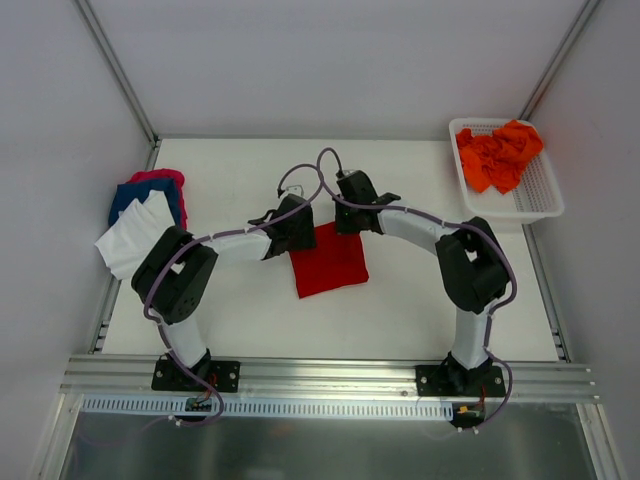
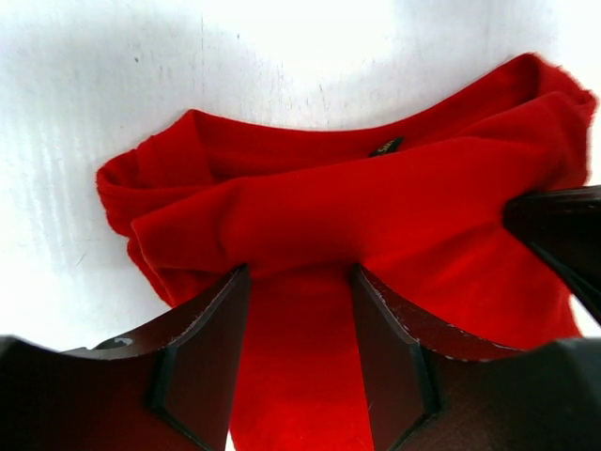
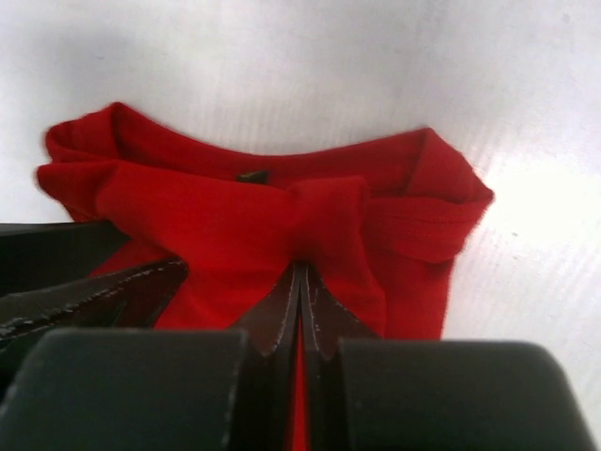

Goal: Fold and stack the t-shirts
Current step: Fold the tshirt

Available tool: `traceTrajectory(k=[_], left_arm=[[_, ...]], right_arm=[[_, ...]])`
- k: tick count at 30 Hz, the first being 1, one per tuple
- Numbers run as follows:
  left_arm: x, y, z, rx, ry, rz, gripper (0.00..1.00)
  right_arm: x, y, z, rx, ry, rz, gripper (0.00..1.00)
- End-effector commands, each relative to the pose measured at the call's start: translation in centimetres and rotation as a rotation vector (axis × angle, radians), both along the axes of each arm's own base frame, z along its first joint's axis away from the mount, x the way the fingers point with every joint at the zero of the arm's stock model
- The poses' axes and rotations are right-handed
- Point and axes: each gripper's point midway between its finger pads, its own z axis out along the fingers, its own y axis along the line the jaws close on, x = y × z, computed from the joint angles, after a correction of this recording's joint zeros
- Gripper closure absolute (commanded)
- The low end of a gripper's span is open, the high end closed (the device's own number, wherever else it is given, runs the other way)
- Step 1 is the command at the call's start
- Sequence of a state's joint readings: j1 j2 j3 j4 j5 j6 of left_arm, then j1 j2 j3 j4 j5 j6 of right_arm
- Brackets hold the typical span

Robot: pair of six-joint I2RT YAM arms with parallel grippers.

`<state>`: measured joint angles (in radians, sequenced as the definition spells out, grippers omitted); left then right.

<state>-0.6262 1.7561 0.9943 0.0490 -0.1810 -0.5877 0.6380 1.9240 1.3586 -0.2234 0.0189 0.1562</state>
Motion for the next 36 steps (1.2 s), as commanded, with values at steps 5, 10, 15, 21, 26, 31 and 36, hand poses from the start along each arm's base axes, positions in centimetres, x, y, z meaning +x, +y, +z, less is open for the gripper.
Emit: traceTrajectory(k=[5, 10, 15, 21, 26, 31, 36], left_arm=[[0.8, -1.4, -0.5, -0.067, 0.009, -0.016, 0.53], [0.6, -1.5, -1.0, -0.076, 0.017, -0.023, 0.54], [0.4, -1.6, -1.4, -0.071, 0.025, -0.042, 0.54], [0.2, -1.4, -0.6, -0.067, 0.006, -0.048, 0.54], [0.3, -1.3, -0.1, -0.073, -0.007, -0.044, 0.54], [0.3, -1.1, 0.2, -0.068, -0.015, -0.041, 0.54], [0.2, -1.0, 0.1, -0.068, -0.015, -0.038, 0.54]], right_arm=[[-0.8, -3.2, -1.7, -0.171, -0.009, -0.08, 1.0], [0.0, -3.1, -3.2, -0.226, 0.016, -0.077, 1.0], [0.5, -2.6, -2.6, -0.203, -0.002, -0.088, 1.0], [0.1, -0.3, 3.5, -0.006, -0.089, -0.022, 1.0], [0.5, 0.8, 5.2, 0.024, -0.094, 0.004, 1.0], [0.9, 2.3, 4.7, 0.078, -0.076, 0.015, 1.0], [1.0, 4.1, 2.2, 0.121, 0.004, 0.04, 1.0]])
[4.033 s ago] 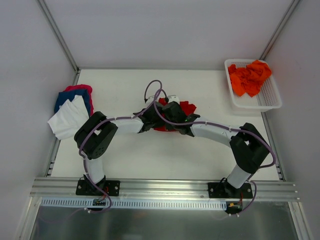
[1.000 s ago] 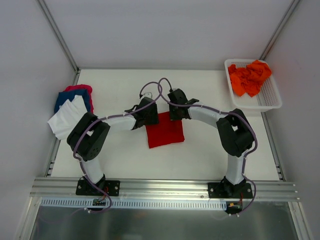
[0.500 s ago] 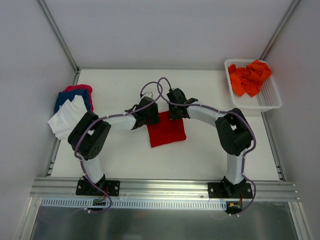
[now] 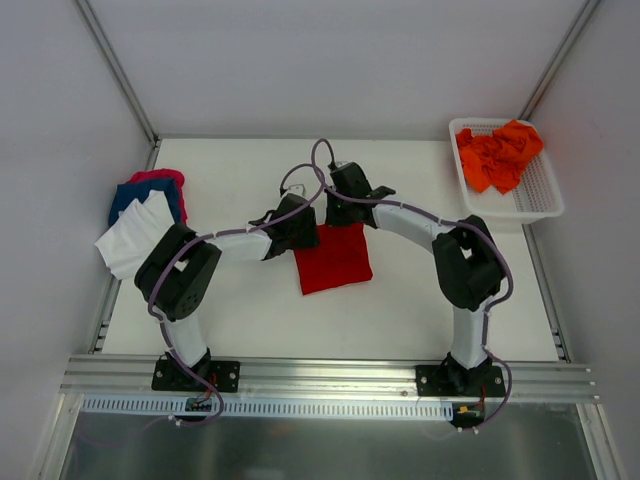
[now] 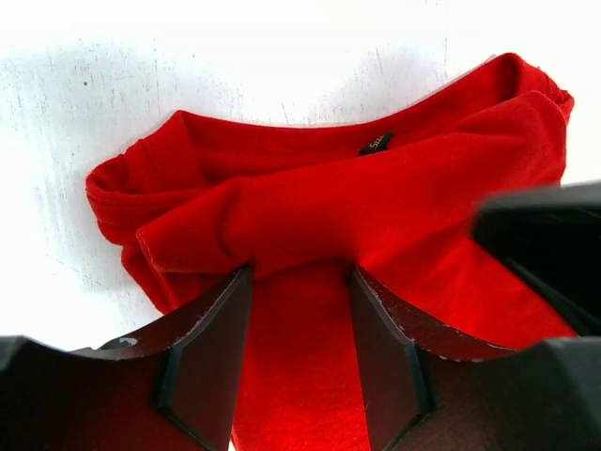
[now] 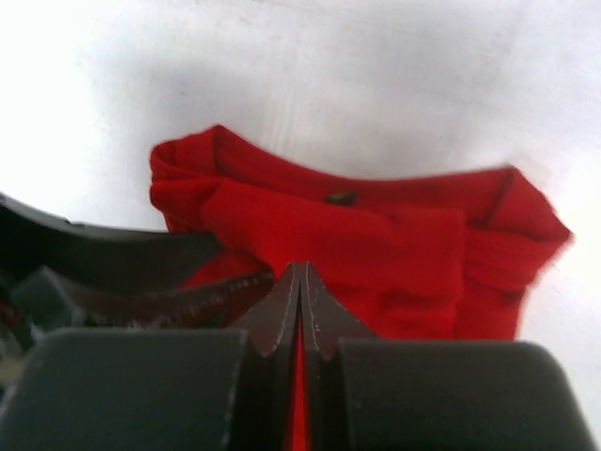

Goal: Fold and stack the t-shirts
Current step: Fold the tshirt

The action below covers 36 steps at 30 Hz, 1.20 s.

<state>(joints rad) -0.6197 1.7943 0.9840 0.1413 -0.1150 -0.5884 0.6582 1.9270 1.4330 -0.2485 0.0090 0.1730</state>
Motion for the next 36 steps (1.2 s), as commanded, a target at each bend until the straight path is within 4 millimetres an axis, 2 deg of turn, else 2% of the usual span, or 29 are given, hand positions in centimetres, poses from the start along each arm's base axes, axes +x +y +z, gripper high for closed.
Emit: traceTrajectory(k=[1, 3, 8, 11, 15, 21, 25, 31, 36], left_arm=[[-0.3, 0.5, 0.8, -0.002, -0.009, 0.003, 0.54], [-0.3, 0.6, 0.8, -0.002, -0.01, 0.007, 0.54], [-0.4, 0.7, 1.4, -0.009, -0.021, 0.006, 0.54], [-0.5, 0.8, 1.8, -0.012, -0.031, 0.007, 0.54], [-0.8, 1.2, 2.2, -0.008, -0.038, 0.01, 0.54], [-1.1, 1.8, 2.5, -0.001, -0.049, 0.02, 0.54], [-1.2, 2.0, 2.9, -0.002, -0.057, 0.023, 0.54], [-1.3, 2.0, 3.1, -0.01, -0.056, 0.025, 0.54], [-1.7, 2.6, 3.0, 0.001, -0.057, 0.037, 0.55]], right_arm=[[0.6, 2.5, -1.2, 0.078, 0.05, 0.027, 1.0], [0.8, 3.0, -1.9, 0.098, 0.061, 0.025, 0.99], [1.1, 2.6, -5.0, 0.035, 0.112, -0.001, 1.0], [1.4, 0.2, -6.1, -0.094, 0.115, -0.062, 1.0], [2.2, -4.0, -5.2, -0.269, 0.049, -0.149, 1.0], [2.5, -8.9, -3.5, -0.332, 0.05, -0.218, 1.0], [2.2, -11.0, -3.3, -0.386, 0.062, -0.239, 1.0], [1.7, -11.6, -2.9, -0.387, 0.057, -0.238, 1.0], [1.7, -10.0, -3.4, -0.32, 0.074, -0.207, 1.0]])
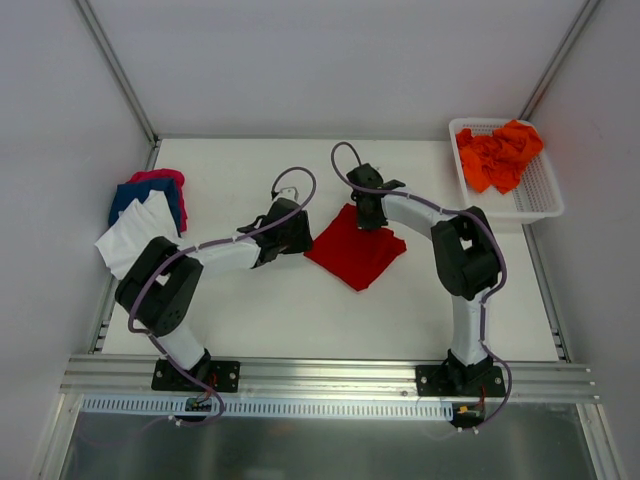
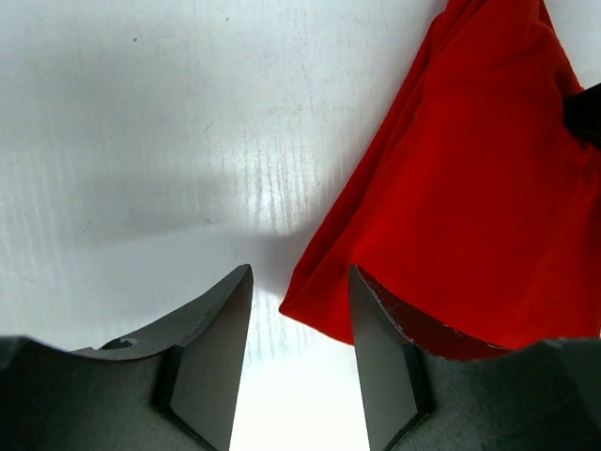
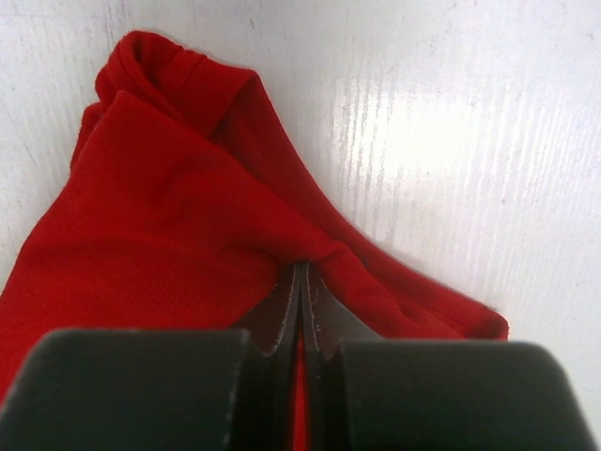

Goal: Fold and stack the t-shirts
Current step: Fold the tshirt

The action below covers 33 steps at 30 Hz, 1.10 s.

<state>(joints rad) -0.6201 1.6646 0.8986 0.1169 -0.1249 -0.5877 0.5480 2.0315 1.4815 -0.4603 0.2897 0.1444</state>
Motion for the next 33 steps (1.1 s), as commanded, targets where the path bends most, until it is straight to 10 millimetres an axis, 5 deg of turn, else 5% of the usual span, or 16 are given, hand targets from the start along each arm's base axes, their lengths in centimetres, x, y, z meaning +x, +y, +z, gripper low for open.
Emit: traceTrajectory(k=[1, 7, 15, 18, 22, 23, 25, 26, 28, 29, 30, 31, 33], left_arm=[[0.1, 1.2, 1.5, 0.004, -0.045, 0.032, 0.55], [-0.5, 2.4, 4.7, 0.003, -0.112, 0.044, 0.54], [-1.7, 3.2, 10.5, -0.066, -0.211, 0.038, 0.52], [-2.5, 3.7, 11.0, -0.071, -0.214, 0.04, 0.51], [-3.3, 4.5, 10.5, -0.065, -0.21, 0.053, 0.45], [-3.7, 4.8, 9.9, -0.065, -0.194, 0.06, 0.38], [-4.2, 5.1, 10.0, -0.081, -0.194, 0.073, 0.28], [-4.8, 5.4, 9.5, -0.082, -0.179, 0.079, 0.22], [-5.6, 5.9, 10.4, -0.118, -0.187, 0.105, 0.17], [-6.3, 6.3, 10.5, -0.124, -0.177, 0.117, 0.17], [-6.9, 6.8, 12.6, -0.17, -0.232, 0.122, 0.16], [-7.2, 7.0, 13.5, -0.194, -0.262, 0.128, 0.14], [-8.5, 7.6, 16.5, -0.286, -0.34, 0.131, 0.05]], right_arm=[[-0.6, 1.0, 1.6, 0.049, -0.002, 0.034, 1.0], [-0.2, 3.9, 0.8, 0.117, 0.011, 0.075, 1.0], [-0.1, 10.7, 1.5, 0.216, 0.01, 0.217, 1.0], [-0.4, 11.4, 1.8, 0.189, -0.016, 0.242, 1.0], [-1.1, 11.3, 4.5, 0.182, -0.094, 0.257, 1.0], [-1.2, 11.0, 7.7, 0.195, -0.162, 0.26, 0.98], [-2.2, 10.2, 11.0, 0.195, -0.222, 0.275, 0.8], [-3.4, 9.4, 14.8, 0.201, -0.296, 0.279, 0.73], [-5.8, 7.9, 18.2, 0.164, -0.344, 0.314, 0.45], [-7.2, 6.0, 22.0, 0.163, -0.422, 0.299, 0.39], [-8.3, 5.0, 23.4, 0.154, -0.45, 0.294, 0.31], [-10.1, 4.3, 24.4, 0.124, -0.474, 0.343, 0.03], [-13.1, 1.8, 26.4, 0.169, -0.526, 0.347, 0.0]])
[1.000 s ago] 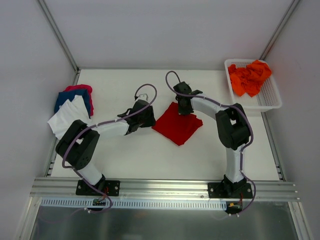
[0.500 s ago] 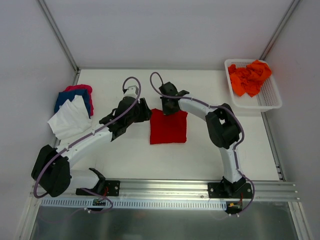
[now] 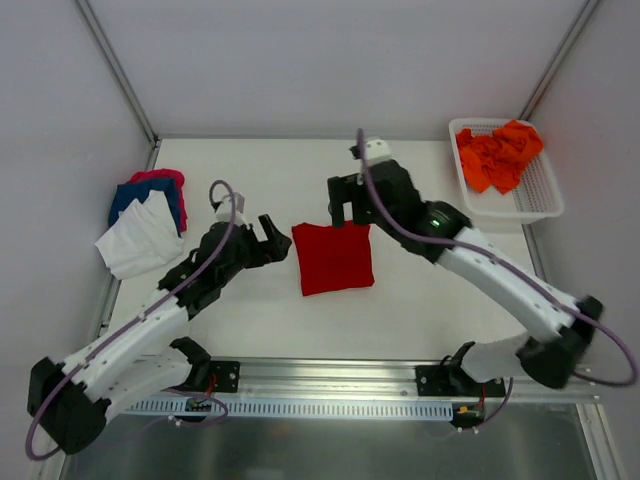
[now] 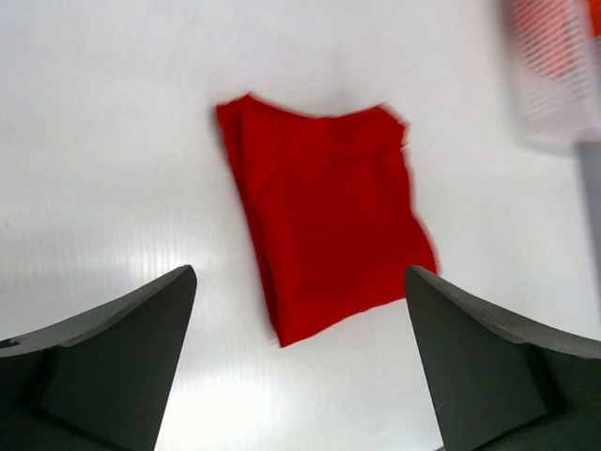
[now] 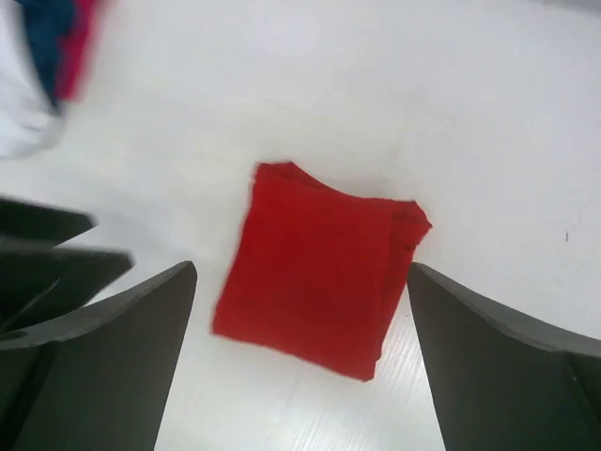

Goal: Fold and stack the t-shirts
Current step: Fold the tshirt

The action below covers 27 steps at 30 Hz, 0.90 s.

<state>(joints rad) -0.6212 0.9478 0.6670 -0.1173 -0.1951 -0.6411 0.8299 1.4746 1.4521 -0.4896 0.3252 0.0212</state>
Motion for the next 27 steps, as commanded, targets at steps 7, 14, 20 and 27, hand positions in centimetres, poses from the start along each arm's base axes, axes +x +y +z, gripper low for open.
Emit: traceTrajectory(k=[7, 14, 20, 27], left_arm=[[-4.1, -2.5, 8.9, -0.303, -0.157, -0.19, 0.01], [-6.4, -6.2, 5.9, -0.317, 0.011, -0.407, 0.01], [-6.6, -4.8, 5.8, -0.363, -0.037, -0.309, 0.01], [-7.0, -2.4, 6.4, -0.375, -0.17, -0.244, 0.01]], right_arm=[[-10.9, -5.8, 2.5, 0.374, -0.092, 0.077, 0.0], [-14.4, -4.2, 0.5, 0.553, -0.078, 0.215, 0.01], [-15.2, -3.6, -1.8, 0.526, -0.006, 0.206, 0.0], [-15.2, -3.2, -2.2, 0.495, -0.043, 0.21, 0.01]])
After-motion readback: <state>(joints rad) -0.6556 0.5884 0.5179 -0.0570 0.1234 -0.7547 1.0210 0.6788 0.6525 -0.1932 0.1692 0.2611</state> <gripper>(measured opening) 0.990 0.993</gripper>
